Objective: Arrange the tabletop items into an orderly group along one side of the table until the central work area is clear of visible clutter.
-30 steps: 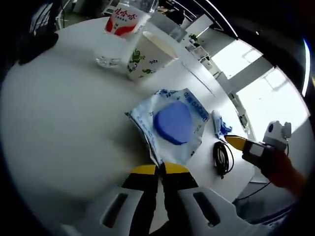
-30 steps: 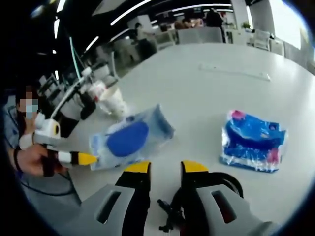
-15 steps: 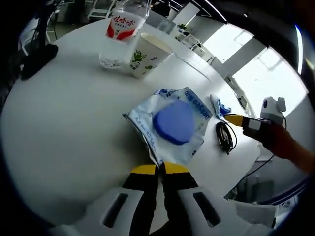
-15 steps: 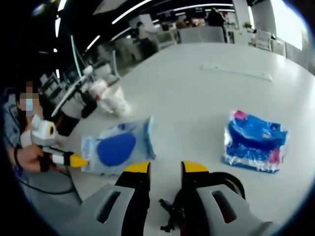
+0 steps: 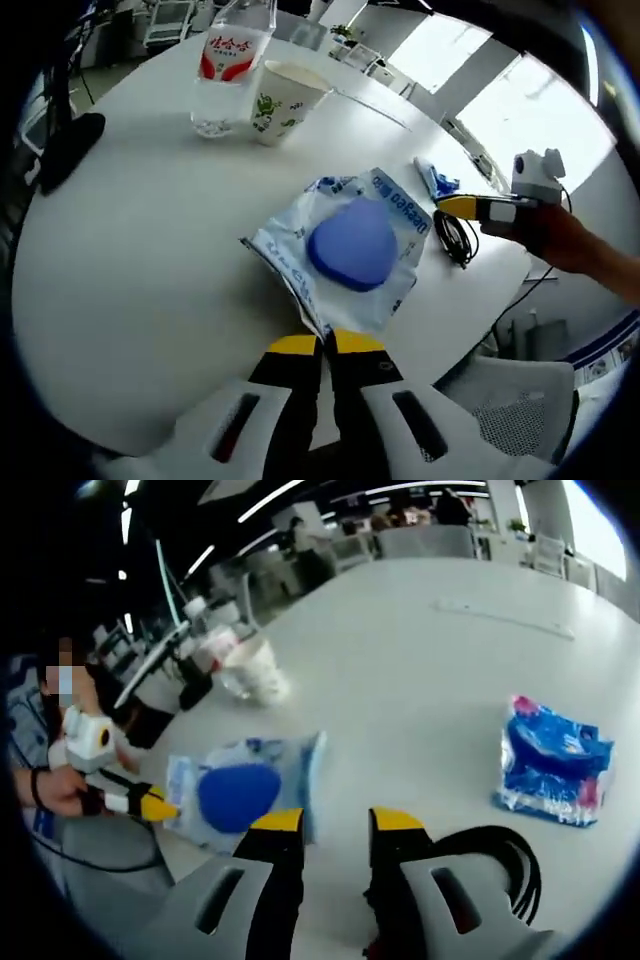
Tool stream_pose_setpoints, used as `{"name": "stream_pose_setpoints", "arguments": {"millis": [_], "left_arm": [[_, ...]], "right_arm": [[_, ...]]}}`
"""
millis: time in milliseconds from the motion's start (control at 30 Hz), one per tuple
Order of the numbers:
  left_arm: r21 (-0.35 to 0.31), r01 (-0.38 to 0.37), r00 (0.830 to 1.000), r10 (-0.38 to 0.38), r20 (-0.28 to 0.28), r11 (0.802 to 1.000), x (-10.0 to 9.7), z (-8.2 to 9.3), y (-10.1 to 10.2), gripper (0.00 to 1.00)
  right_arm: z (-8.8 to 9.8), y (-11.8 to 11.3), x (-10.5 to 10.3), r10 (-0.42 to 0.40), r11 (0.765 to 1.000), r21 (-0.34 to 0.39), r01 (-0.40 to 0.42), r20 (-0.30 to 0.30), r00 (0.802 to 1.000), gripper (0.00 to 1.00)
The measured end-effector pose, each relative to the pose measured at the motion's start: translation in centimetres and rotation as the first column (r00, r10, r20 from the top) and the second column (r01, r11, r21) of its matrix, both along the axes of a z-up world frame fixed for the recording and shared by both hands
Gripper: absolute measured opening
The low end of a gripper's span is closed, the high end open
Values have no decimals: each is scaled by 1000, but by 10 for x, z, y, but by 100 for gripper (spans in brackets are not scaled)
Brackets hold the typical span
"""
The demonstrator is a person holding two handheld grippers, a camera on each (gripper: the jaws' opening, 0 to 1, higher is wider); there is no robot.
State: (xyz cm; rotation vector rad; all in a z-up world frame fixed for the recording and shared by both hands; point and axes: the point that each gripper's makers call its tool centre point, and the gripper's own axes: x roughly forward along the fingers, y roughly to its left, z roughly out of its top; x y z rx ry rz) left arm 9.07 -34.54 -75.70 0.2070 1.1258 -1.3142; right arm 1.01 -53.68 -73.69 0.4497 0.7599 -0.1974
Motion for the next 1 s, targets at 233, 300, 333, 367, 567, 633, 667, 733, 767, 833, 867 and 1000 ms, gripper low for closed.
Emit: {"name": "stream_pose_setpoints", "arguments": {"millis": [233, 300, 333, 367, 567, 633, 667, 733, 767, 833, 867, 1000], "left_arm": [[-2, -25, 999, 25, -21, 1000, 4, -1, 13, 0], [-11, -45, 999, 45, -25, 999, 6, 0, 15, 0], [-11, -50, 998, 50, -25, 999, 7, 0, 17, 0], [-12, -56, 998, 55, -27, 998, 7, -1, 18, 0], [-23, -135, 989, 133, -65, 991, 15, -3, 22, 0], [-16, -153, 986, 152, -65, 988, 18, -5, 24, 1], [-16, -158, 985, 157, -66, 987, 19, -5, 24, 1], [-24, -214, 973, 211, -97, 977, 24, -3, 23, 1], [-34, -243, 965, 238, -109, 969, 28, -1, 23, 1], [-36, -253, 963, 248, -109, 967, 32, 0, 25, 1], [-36, -257, 962, 252, -107, 966, 33, 0, 25, 2], [-32, -275, 955, 270, -123, 961, 33, -1, 26, 3]], "right_arm": [[-5, 19, 0, 19, 1000, 15, -19, -6, 1000, 22], [-8, 26, 1, 28, 999, 22, -28, -9, 1000, 22], [-9, 29, 1, 33, 999, 25, -32, -10, 999, 22], [-11, 32, 1, 35, 999, 28, -35, -11, 999, 21], [-20, 52, 3, 51, 997, 50, -50, -16, 999, 20], [-21, 58, 5, 48, 997, 60, -48, -11, 999, 20], [-23, 59, 5, 50, 997, 61, -50, -13, 999, 20], [-25, 62, 5, 54, 997, 62, -52, -16, 998, 20], [-25, 63, 5, 52, 997, 64, -51, -14, 999, 19], [-24, 63, 5, 48, 997, 65, -47, -12, 999, 19], [-24, 64, 5, 48, 997, 64, -47, -11, 999, 19], [-25, 62, 4, 40, 997, 59, -39, -13, 999, 16]]}}
